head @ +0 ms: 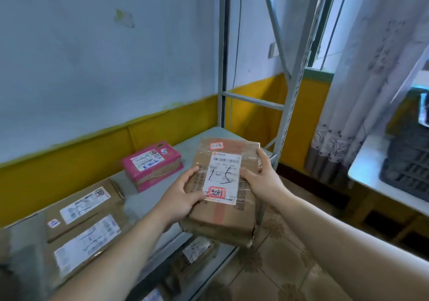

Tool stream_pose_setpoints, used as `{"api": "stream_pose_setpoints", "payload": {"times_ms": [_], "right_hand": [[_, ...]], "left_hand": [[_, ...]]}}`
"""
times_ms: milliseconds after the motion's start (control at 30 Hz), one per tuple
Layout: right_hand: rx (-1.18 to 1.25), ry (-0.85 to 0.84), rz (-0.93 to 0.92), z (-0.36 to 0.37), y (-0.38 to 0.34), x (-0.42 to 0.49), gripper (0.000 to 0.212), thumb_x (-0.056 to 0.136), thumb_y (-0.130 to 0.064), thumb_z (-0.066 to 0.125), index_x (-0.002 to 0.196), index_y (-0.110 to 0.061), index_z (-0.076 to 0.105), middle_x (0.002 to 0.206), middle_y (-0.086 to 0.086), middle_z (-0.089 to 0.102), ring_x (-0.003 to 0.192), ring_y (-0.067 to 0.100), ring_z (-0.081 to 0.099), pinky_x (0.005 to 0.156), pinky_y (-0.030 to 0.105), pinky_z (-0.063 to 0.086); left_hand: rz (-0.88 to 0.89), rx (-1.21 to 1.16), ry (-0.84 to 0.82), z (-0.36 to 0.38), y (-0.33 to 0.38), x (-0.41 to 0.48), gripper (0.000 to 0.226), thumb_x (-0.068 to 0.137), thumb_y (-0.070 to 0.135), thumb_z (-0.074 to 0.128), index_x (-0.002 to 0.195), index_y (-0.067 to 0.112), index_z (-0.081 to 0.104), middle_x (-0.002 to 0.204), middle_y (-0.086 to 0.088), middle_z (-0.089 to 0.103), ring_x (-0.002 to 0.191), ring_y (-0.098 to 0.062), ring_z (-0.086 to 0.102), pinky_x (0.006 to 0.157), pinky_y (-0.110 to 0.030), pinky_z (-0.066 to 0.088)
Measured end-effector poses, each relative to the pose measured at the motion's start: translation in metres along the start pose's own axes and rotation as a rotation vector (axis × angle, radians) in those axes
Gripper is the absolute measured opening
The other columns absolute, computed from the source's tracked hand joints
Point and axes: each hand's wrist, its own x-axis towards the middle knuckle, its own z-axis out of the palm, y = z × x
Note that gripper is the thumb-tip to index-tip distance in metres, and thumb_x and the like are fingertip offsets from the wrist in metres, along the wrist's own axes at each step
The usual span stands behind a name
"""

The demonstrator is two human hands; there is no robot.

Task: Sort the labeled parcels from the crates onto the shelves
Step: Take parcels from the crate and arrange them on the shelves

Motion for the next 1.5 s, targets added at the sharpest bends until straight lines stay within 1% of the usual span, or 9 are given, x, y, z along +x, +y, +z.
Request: {"api": "stream_pose_setpoints", "payload": {"times_ms": [167,333,567,667,867,967,1067,1233,1500], "right_hand": [[-0.002,-0.058,0.026,0.005,0.016,0.081,0.085,0.093,-0.033,0.067,0.155,-0.042,0.010,0.141,0.006,0.054,0.089,0.014,0.071,0.060,0.021,0.054],[0.000,-0.156,0.061,0.004,0.036,0.170,0.083,0.091,-0.038,0.067,0.147,-0.055,0.009,0.141,0.006,0.055,0.092,0.021,0.072,0.075,0.044,0.062],[-0.016,-0.280,0.067,-0.012,0.058,0.272,0.078,0.094,-0.036,0.061,0.148,-0.054,0.008,0.140,0.008,0.054,0.094,0.022,0.071,0.075,0.043,0.062],[0.017,-0.336,0.067,-0.011,0.064,0.299,0.079,0.097,-0.032,0.057,0.150,-0.053,0.003,0.142,0.007,0.051,0.094,0.019,0.070,0.067,0.036,0.062],[-0.145,-0.324,0.101,0.002,0.061,0.324,0.071,0.102,-0.037,0.045,0.157,-0.039,0.000,0.155,0.010,0.025,0.117,0.030,0.050,0.087,0.037,0.046],[-0.555,-0.334,-0.234,-0.003,0.052,0.335,0.073,0.095,-0.055,0.044,0.156,-0.034,0.009,0.164,0.007,0.000,0.149,0.034,0.008,0.118,0.051,0.022],[-0.912,-0.589,-0.602,-0.007,0.043,0.342,0.090,0.073,-0.082,0.019,0.154,-0.043,0.019,0.166,-0.003,-0.001,0.151,0.018,-0.014,0.120,0.053,-0.008],[-1.027,-0.604,-0.551,0.012,0.037,0.355,0.080,0.081,-0.078,0.019,0.154,-0.045,0.015,0.166,-0.007,0.000,0.151,0.015,-0.016,0.117,0.054,-0.016],[-1.119,-0.394,-0.444,0.075,0.010,0.380,0.068,0.096,-0.067,0.022,0.155,-0.035,0.015,0.166,0.008,0.003,0.152,0.034,-0.006,0.116,0.061,-0.010]], "left_hand": [[-0.046,0.027,0.027,0.010,-0.008,0.067,0.066,0.087,0.015,0.069,0.140,0.042,0.039,0.125,0.010,0.046,0.094,0.004,0.054,0.068,-0.014,0.045],[-0.107,0.068,0.086,0.030,-0.010,0.139,0.065,0.089,0.015,0.067,0.142,0.041,0.038,0.125,0.008,0.046,0.104,-0.010,0.054,0.071,-0.016,0.045],[-0.198,0.072,0.183,0.072,-0.009,0.221,0.069,0.087,0.013,0.069,0.143,0.038,0.038,0.135,0.005,0.046,0.117,-0.014,0.051,0.090,-0.025,0.047],[-0.233,0.097,0.192,0.077,-0.010,0.243,0.070,0.088,0.012,0.068,0.145,0.036,0.036,0.131,0.006,0.047,0.113,-0.012,0.053,0.080,-0.017,0.046],[-0.281,0.149,0.172,0.059,-0.019,0.282,0.067,0.088,0.019,0.069,0.143,0.041,0.039,0.131,0.004,0.055,0.108,-0.012,0.061,0.090,-0.026,0.051],[-0.217,0.192,0.129,0.046,-0.023,0.299,0.064,0.088,0.020,0.069,0.143,0.036,0.039,0.139,0.002,0.053,0.118,-0.011,0.056,0.098,-0.026,0.046],[-0.214,0.318,0.247,0.023,-0.033,0.309,0.052,0.096,0.033,0.056,0.145,0.030,0.039,0.148,0.004,0.041,0.134,-0.015,0.041,0.106,-0.027,0.033],[-0.438,0.873,0.401,-0.037,-0.076,0.313,0.062,0.096,0.053,0.043,0.151,0.029,0.027,0.162,-0.004,0.014,0.148,-0.029,0.009,0.118,-0.052,0.014],[-0.604,1.079,0.324,-0.055,-0.100,0.311,0.074,0.091,0.071,0.023,0.154,0.036,0.007,0.163,0.001,-0.002,0.149,-0.031,0.000,0.114,-0.062,0.006]]}}
